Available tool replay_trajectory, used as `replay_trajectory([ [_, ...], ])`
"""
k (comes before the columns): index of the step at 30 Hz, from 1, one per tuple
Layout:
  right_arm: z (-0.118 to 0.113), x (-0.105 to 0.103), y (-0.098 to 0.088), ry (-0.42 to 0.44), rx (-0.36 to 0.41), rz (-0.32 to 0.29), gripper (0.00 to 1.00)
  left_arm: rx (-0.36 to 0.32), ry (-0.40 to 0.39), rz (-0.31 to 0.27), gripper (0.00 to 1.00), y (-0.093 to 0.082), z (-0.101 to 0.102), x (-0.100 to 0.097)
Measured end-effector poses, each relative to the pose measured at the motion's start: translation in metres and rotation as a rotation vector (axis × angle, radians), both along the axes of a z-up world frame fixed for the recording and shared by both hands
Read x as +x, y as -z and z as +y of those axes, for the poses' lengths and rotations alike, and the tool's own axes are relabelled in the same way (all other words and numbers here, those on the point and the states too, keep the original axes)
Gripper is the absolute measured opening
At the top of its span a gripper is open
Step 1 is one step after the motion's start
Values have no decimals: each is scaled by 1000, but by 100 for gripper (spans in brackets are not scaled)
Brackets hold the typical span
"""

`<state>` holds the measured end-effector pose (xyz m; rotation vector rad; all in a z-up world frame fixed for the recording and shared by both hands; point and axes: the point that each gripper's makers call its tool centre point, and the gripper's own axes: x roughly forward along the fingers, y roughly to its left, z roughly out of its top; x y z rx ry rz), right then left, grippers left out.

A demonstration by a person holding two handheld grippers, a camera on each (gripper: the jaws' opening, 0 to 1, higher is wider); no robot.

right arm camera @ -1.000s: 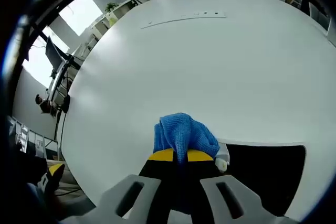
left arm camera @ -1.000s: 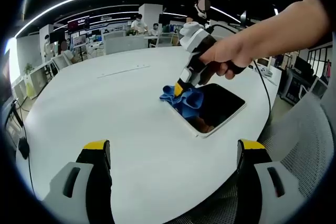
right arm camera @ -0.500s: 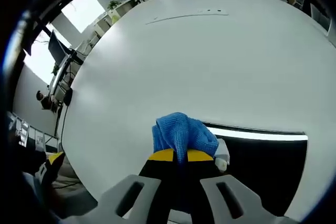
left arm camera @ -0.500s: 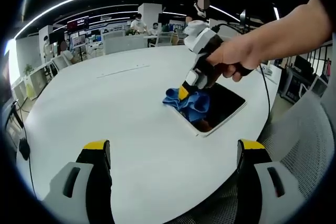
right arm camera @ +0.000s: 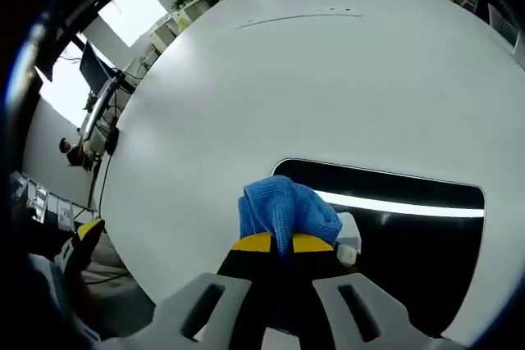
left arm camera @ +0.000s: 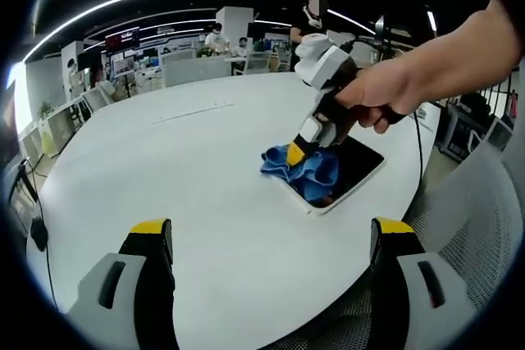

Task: Wipe the mirror surface with the cleaning cloth until all visible marks leave the cleaned area.

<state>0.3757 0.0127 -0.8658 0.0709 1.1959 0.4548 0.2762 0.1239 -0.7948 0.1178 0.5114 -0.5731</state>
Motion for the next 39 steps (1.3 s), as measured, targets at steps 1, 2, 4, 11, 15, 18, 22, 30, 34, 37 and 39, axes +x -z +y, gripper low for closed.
replay_trajectory([
  [1, 1, -2, 0, -5, -2, 1, 0, 0, -1, 0, 99, 0, 0, 0],
  [2, 1, -3, 0, -5, -3, 1, 0, -1, 0, -1, 99, 0, 0, 0],
  [4, 1, -4, -1, -6, -3, 2, 0, -1, 0, -1, 99, 0, -1, 0],
  [11, 0, -2, 1, -11, -2, -11, 0, -10, 6, 0, 99, 0, -2, -1],
  [15, 0, -1, 2, -11, 13, -9, 0, -12, 16, -7, 99, -1, -4, -1],
  [18, -1, -2, 1, -17, 12, -12, 0, -12, 17, -7, 99, -1, -4, -1],
  [22, -3, -4, 0, -26, 8, -17, 0, -10, 17, -4, 99, 0, -4, 0],
  [30, -17, -1, 3, -19, 11, -17, 0, -8, 19, -3, 99, 1, -4, -1],
  [34, -25, -1, 3, -15, 10, -17, 0, -1, 19, -1, 99, 2, -4, -1],
  [37, -30, 0, 3, -10, 7, -19, 0, 8, 21, 4, 99, 3, -4, -1],
  [39, -33, 0, 3, -7, 5, -20, 0, 11, 22, 6, 99, 4, -3, -2],
])
